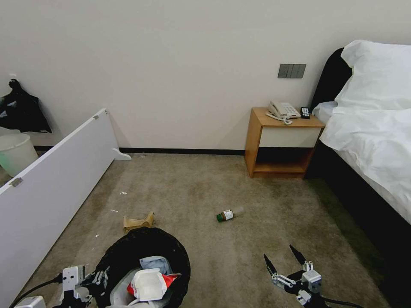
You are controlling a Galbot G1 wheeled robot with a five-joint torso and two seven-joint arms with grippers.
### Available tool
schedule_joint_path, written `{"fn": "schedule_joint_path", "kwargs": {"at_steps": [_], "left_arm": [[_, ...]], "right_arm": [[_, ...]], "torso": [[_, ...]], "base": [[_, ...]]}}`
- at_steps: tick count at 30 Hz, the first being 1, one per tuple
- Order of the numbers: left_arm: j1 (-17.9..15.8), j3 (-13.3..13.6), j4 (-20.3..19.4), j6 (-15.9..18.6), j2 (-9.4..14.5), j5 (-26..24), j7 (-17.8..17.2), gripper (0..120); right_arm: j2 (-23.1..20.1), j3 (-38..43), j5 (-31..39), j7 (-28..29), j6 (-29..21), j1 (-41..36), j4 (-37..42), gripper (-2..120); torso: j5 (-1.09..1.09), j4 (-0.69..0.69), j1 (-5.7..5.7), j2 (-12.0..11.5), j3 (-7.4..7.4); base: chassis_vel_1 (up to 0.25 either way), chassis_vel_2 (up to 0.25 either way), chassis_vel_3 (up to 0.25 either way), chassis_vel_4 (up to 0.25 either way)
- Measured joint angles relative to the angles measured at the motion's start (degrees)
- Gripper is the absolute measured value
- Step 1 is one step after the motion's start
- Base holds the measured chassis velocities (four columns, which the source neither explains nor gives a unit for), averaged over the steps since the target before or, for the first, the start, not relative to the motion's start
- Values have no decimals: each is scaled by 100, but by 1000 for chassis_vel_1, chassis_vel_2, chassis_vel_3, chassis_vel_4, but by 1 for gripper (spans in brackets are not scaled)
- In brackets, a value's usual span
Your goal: Pick up the trash bin, then pick up the garbage from the floor and place it into the trash bin.
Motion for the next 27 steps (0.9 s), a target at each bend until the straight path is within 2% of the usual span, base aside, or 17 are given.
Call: {"fn": "schedule_joint_path", "kwargs": {"at_steps": [21, 27], "left_arm": [[-91, 95, -9, 48, -3, -9, -22, 5], [-96, 122, -8, 55, 21, -19, -22, 5]], "right_arm": [[52, 41, -28, -26, 63, 72, -77, 100], [44, -43, -53, 240, -14, 15, -18, 100]], "torso": [[0, 0, 0, 0, 0], [0, 0, 0, 0, 0]], "base": [[0, 0, 0, 0], [0, 0, 0, 0]]}}
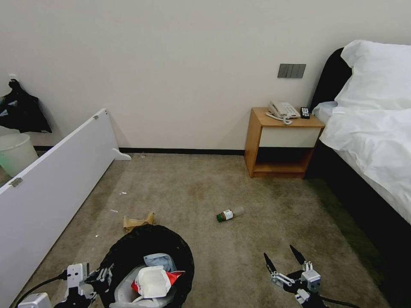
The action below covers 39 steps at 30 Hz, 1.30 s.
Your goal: Pick up the trash bin, then pick up the garbage from the floor and place it into the trash bin.
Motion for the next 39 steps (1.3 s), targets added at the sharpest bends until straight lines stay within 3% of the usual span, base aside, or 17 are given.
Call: {"fn": "schedule_joint_path", "kwargs": {"at_steps": [9, 39], "left_arm": [[-48, 133, 1, 14, 2, 51, -18, 5], [-52, 217, 2, 15, -29, 119, -17, 5]], "right_arm": [[-14, 11, 2, -24, 16, -2, 3, 100], [6, 144, -2, -187, 82, 67, -98, 100]], "torso": [[0, 0, 0, 0, 0], [0, 0, 0, 0, 0]], "base": [[0, 0, 0, 0], [0, 0, 0, 0]]}}
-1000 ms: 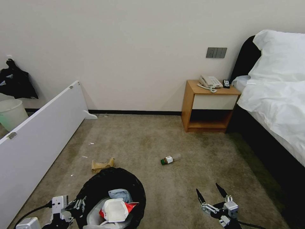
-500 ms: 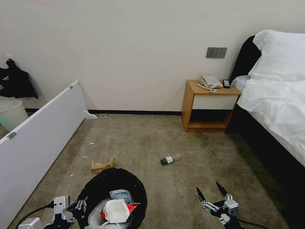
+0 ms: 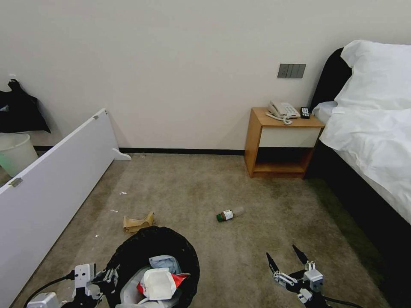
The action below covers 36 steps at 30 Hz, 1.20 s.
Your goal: Pick up the trash bin, then pick up the garbage from the floor and place it into the trash bin.
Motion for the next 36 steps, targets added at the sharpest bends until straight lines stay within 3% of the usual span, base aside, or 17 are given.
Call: {"fn": "schedule_joint_path", "kwargs": {"at_steps": [36], "left_arm": [[12, 78, -41, 2, -21, 77, 3, 5]], "right_arm": [[7, 47, -43, -72, 42, -29, 26, 100]], "torso": [[0, 0, 0, 0, 0]], "base": [[0, 0, 0, 0]]}}
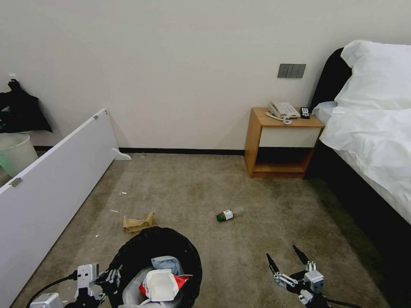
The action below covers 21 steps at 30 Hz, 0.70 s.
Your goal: Pick up the trash bin, then pick up the garbage from the floor and place it into the trash bin.
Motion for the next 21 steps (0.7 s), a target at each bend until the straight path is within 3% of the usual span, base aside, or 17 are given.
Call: {"fn": "schedule_joint_path", "kwargs": {"at_steps": [21], "left_arm": [[16, 37, -19, -2, -20, 44, 6, 5]], "right_arm": [[3, 18, 1, -7, 7, 16, 1, 100]], "torso": [[0, 0, 0, 0, 0]], "base": [[0, 0, 0, 0]]}}
